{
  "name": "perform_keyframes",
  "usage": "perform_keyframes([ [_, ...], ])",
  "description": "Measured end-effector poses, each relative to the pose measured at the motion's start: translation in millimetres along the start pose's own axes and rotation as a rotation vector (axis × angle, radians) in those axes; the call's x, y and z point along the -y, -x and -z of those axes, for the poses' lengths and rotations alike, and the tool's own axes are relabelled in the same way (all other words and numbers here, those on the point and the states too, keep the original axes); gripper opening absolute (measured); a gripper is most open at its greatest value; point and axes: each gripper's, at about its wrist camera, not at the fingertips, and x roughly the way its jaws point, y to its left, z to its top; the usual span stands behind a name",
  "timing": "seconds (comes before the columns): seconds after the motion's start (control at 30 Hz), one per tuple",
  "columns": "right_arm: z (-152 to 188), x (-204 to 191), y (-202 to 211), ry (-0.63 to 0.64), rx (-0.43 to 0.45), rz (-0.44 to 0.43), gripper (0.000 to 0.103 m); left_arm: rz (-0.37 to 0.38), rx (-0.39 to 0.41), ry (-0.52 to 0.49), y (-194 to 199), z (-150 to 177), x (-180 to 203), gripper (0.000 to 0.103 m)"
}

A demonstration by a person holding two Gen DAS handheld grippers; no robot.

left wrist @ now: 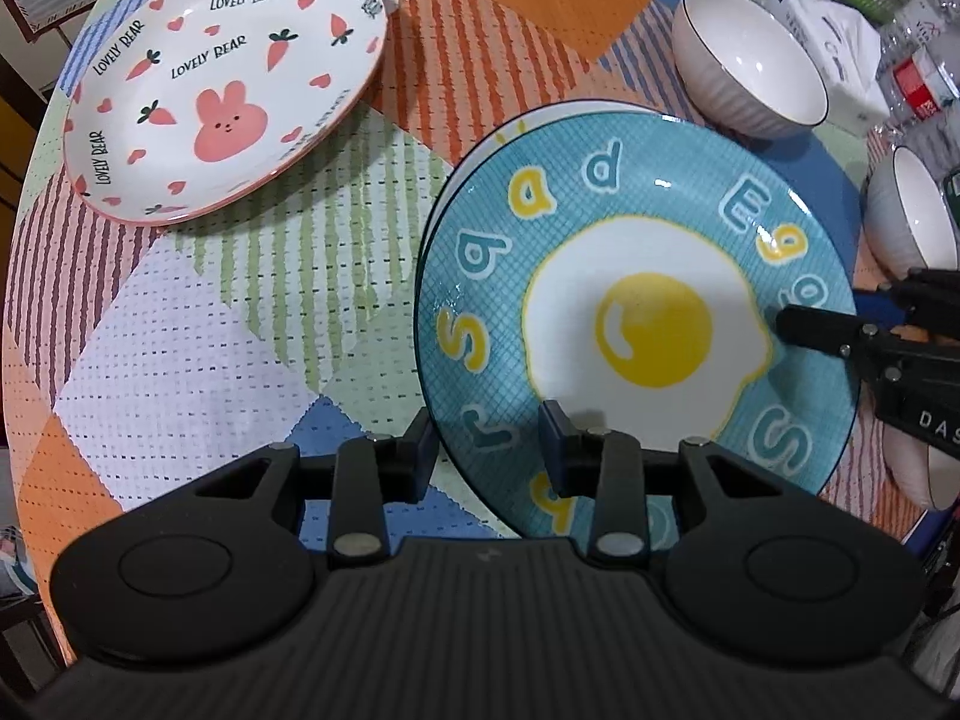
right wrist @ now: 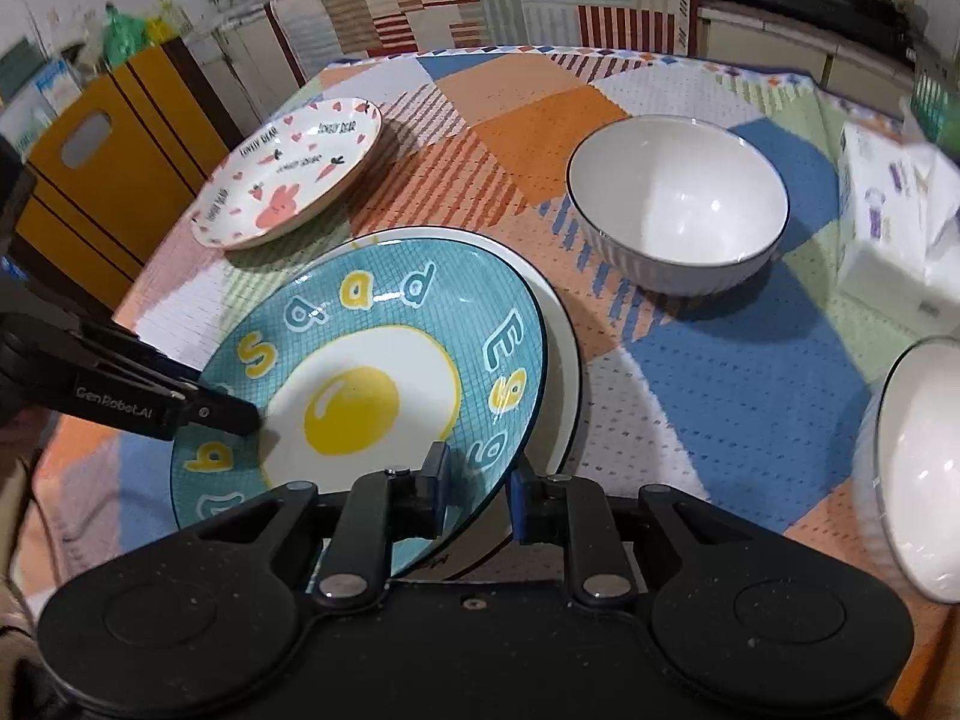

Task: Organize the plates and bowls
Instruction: 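Open both grippers and release the egg plate on the stack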

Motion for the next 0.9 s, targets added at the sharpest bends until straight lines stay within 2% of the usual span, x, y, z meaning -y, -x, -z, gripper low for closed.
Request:
perform_keyframes([
  [0.27, -6, -31, -6, 0.104, -0.058, 0.203, 0.035, -0.030, -0.004, -0.014, -4, -1, 7, 0.034],
  [0.5, -1, -46, -18, 0.176, -0.074, 0.335, 0.036, -0.033, 0.023, -0.008, -4, 2, 4, 0.029],
  [0.6, 7, -54, -22, 0.247, -0.052, 0.387, 0.036, -0.022, 0.030, 0.003, -2, 4, 1, 0.028],
  [0.7, 7, -52, -20, 0.225, -0.035, 0.382, 0.036, -0.010, 0.033, 0.004, 4, 6, -1, 0.027],
  [0.9, 5, -51, 3, 0.147, 0.017, 0.310, 0.034, -0.002, 0.069, -0.015, 30, 16, -5, 0.027],
])
